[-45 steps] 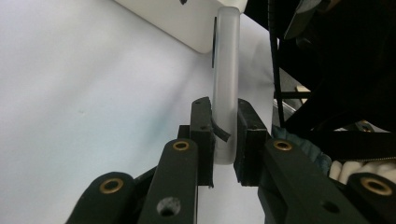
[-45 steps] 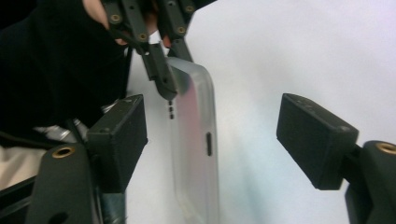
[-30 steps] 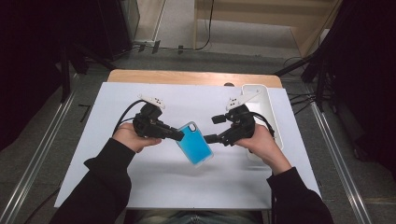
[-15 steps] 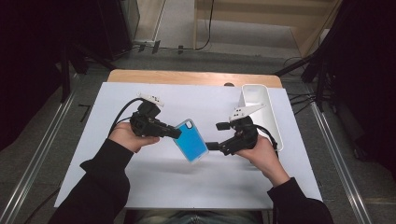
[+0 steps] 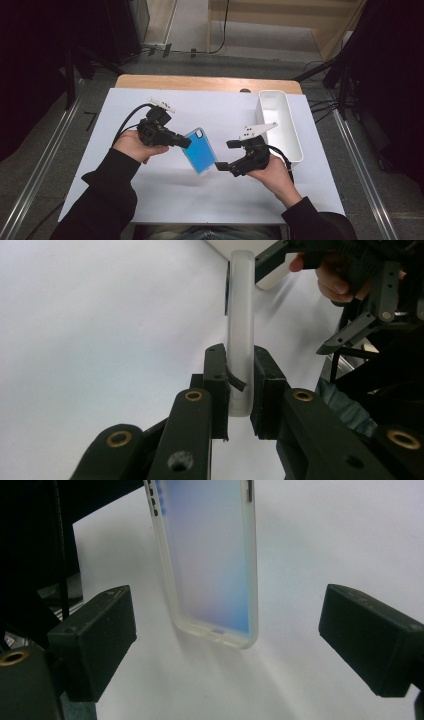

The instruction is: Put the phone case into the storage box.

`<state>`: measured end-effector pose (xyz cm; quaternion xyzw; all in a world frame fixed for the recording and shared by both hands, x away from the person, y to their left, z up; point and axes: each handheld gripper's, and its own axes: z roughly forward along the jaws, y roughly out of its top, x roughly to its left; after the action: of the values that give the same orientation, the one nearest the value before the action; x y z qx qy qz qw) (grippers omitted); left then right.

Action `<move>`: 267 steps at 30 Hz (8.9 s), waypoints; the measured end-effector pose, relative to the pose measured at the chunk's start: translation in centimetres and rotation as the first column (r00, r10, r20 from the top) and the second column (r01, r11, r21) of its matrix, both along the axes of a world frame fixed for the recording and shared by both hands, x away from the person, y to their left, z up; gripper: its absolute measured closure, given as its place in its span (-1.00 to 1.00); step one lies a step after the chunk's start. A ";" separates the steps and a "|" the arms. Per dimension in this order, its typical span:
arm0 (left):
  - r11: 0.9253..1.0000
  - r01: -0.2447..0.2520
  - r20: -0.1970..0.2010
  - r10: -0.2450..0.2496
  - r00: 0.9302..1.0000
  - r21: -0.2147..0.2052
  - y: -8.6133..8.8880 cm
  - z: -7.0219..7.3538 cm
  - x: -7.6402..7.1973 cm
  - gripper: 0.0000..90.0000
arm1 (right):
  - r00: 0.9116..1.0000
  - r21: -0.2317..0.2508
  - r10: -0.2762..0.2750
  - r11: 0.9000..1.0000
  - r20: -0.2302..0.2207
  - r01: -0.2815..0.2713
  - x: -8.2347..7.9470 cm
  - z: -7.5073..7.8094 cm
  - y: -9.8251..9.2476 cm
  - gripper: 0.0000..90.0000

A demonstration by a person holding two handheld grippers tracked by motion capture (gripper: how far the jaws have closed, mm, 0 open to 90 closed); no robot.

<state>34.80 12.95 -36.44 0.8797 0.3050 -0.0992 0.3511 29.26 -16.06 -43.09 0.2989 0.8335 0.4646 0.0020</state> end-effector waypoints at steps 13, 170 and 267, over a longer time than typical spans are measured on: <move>0.993 -0.092 -0.011 0.093 0.996 0.068 -0.3 -0.1 0.4 0.77 | 0.992 -0.003 -0.110 0.994 0.067 0.111 -0.6 -0.4 0.5 -0.85; 0.993 -0.109 0.083 0.113 0.990 -0.055 3.5 0.3 1.1 -0.17 | 0.999 0.018 0.037 0.999 -0.007 -0.037 2.5 3.0 3.8 -0.65; 0.988 -0.144 0.182 0.153 0.971 -0.064 7.5 -8.3 -6.4 -0.35 | 0.998 0.068 -0.054 0.996 -0.007 0.055 3.7 5.4 -3.3 -0.65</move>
<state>28.43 20.40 -44.74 0.8508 0.3332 0.0026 0.4064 32.97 -19.36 -37.72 0.3227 0.8089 0.4916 0.0023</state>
